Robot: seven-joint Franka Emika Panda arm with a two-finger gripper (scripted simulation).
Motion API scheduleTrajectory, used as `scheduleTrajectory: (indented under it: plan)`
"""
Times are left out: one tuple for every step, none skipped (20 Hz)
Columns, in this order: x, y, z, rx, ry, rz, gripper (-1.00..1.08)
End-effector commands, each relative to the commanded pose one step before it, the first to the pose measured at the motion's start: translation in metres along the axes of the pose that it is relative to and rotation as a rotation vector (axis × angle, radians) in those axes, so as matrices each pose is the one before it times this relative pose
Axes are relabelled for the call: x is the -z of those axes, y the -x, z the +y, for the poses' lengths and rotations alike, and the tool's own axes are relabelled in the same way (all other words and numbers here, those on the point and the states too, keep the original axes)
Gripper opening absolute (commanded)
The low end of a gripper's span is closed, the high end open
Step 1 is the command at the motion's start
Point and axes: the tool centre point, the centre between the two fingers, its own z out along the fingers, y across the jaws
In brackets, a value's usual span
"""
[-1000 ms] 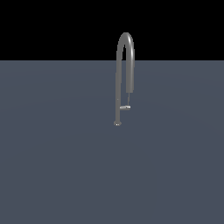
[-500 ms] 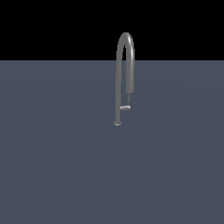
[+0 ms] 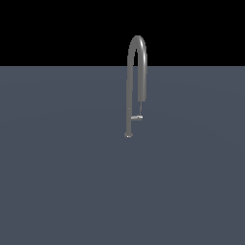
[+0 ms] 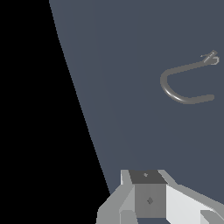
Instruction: Turn on the faucet by rotating a designated handle.
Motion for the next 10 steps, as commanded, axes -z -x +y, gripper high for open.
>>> scheduleTrajectory:
  plan:
    - [-0.00542, -0.03513, 0.01705, -0.08554, -0.03359, -0.04115, -1.00]
    - [-0.00307, -0.01325, 0.00503, -0.03161, -0.01061, -0.01752, -1.00]
    - [-0.00346, -0.01356, 0.00492, -0.03219, -0.00953, -0.01758, -1.00]
    - [-0.00384, -0.01386, 0.00480, -0.03276, -0.00844, -0.01758, -1.00]
    - [-0.00422, -0.01415, 0.00467, -0.03331, -0.00735, -0.01753, -1.00]
    - [-0.00459, -0.01443, 0.00453, -0.03384, -0.00625, -0.01742, -1.00]
    - [-0.00496, -0.01470, 0.00438, -0.03437, -0.00516, -0.01726, -1.00]
    - [-0.00533, -0.01495, 0.00422, -0.03486, -0.00407, -0.01703, -1.00]
    - [-0.00569, -0.01519, 0.00405, -0.03535, -0.00298, -0.01675, -1.00]
    - [-0.00605, -0.01541, 0.00387, -0.03581, -0.00190, -0.01642, -1.00]
